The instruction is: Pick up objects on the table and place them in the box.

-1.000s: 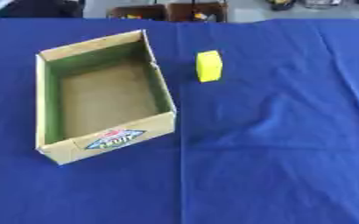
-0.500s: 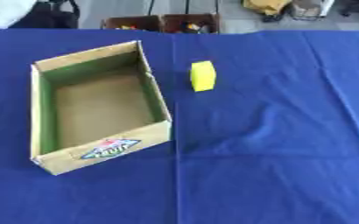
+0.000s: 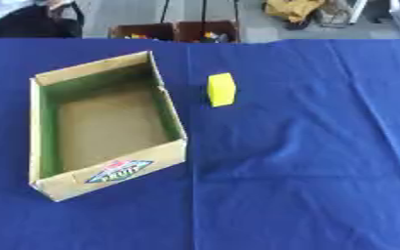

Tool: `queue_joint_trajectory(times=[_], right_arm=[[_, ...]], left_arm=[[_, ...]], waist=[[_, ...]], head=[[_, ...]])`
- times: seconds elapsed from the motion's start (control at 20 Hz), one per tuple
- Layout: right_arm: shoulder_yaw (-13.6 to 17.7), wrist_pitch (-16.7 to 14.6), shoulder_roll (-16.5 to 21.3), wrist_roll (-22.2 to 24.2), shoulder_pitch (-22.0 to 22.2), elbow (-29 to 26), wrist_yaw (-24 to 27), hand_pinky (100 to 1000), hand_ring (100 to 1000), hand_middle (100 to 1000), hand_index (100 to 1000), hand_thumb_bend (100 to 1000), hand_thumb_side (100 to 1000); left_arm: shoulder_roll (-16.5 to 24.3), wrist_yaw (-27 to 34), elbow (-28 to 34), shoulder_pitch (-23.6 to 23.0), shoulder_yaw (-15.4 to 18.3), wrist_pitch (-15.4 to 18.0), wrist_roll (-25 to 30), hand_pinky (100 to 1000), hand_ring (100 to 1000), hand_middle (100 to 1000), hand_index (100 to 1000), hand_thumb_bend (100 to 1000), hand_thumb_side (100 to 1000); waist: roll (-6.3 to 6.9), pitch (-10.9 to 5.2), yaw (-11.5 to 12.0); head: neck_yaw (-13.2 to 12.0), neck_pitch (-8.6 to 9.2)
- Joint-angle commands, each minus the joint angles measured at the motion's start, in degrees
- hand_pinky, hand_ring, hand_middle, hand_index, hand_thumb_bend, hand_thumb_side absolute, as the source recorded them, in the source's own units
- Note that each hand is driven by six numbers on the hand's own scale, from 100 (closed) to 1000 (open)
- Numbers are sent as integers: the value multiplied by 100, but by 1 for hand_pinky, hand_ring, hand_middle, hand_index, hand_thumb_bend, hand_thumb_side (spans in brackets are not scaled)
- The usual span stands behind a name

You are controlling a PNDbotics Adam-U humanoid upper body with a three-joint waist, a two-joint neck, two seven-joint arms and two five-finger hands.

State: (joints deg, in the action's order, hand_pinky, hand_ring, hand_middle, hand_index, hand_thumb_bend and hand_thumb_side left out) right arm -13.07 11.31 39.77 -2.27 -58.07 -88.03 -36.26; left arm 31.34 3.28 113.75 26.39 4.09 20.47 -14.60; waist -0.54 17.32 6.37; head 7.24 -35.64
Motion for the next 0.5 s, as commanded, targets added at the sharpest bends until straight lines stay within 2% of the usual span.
queue_joint_trajectory(times=[0.05, 0.25, 0.5], right_arm=[[-1, -74, -88, 252, -227, 369, -272, 848, 911, 907, 921, 331, 1000], [2, -86, -353, 542, -392, 836, -559, 857, 916, 916, 937, 378, 995], [273, -467, -810, 1324, -736, 1757, -1343, 883, 927, 925, 940, 499, 953]], left_arm=[[165, 35, 84, 114, 4, -1, 31, 758, 923, 939, 997, 100, 1000], [150, 54, 84, 142, -14, -1, 54, 758, 923, 939, 997, 100, 1000], [125, 79, 84, 164, -27, -6, 78, 757, 923, 939, 997, 100, 1000]], waist=[[-73, -219, 16], [-66, -214, 46], [-52, -204, 84]], head=[[48, 85], [112, 130], [166, 188]])
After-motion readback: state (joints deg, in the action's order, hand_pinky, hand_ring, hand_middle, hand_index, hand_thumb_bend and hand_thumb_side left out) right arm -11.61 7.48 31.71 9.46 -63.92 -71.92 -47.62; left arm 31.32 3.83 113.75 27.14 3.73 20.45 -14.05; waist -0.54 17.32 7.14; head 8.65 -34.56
